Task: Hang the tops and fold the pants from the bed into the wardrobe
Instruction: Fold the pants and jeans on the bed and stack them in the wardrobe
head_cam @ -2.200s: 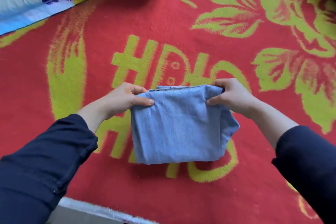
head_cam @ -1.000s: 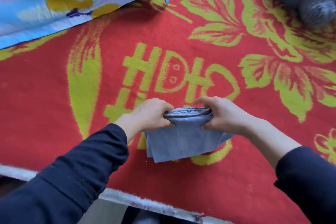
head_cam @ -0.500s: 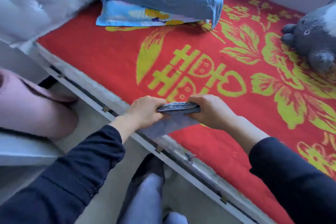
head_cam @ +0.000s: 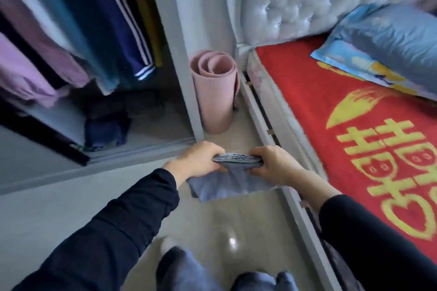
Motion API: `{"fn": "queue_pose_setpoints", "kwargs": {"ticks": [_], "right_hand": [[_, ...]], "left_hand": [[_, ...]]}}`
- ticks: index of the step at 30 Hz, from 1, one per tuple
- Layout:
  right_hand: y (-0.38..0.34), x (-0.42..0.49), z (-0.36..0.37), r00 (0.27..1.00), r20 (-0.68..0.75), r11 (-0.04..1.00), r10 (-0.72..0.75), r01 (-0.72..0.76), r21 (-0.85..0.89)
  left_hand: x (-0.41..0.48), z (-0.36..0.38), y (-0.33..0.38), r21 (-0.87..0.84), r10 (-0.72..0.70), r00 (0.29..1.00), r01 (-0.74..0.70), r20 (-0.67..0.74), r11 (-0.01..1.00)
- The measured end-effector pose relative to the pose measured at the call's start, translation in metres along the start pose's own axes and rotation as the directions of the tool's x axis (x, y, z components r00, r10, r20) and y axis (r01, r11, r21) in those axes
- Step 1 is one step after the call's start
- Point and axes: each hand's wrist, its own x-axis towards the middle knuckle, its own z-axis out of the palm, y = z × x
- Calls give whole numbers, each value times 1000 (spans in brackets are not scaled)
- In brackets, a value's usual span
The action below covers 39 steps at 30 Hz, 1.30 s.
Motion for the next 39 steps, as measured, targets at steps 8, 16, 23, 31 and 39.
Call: {"fn": "queue_pose_setpoints", "kwargs": {"ticks": [8, 16, 23, 31, 39], "right_hand": [[-178, 142, 58, 984, 78, 981, -161, 168, -101], [-268, 276, 133, 987, 99, 979, -128, 141, -144], [-243, 437, 229, 984, 138, 979, -116, 137, -151], [-196, 625, 370, 992, 73, 958, -107, 122, -260], [-182, 742, 444, 907, -244, 886, -344, 227, -405]], "left_hand": [[-82, -65, -203, 1, -169, 985, 169, -38, 986], [-67, -100, -378, -105, -241, 970, 242, 19, 965], [32, -60, -526, -91, -310, 948, 304, -65, 948], [167, 27, -698, -154, -279, 924, 245, -262, 957], [241, 60, -811, -93, -135, 703, 97, -698, 991]]}}
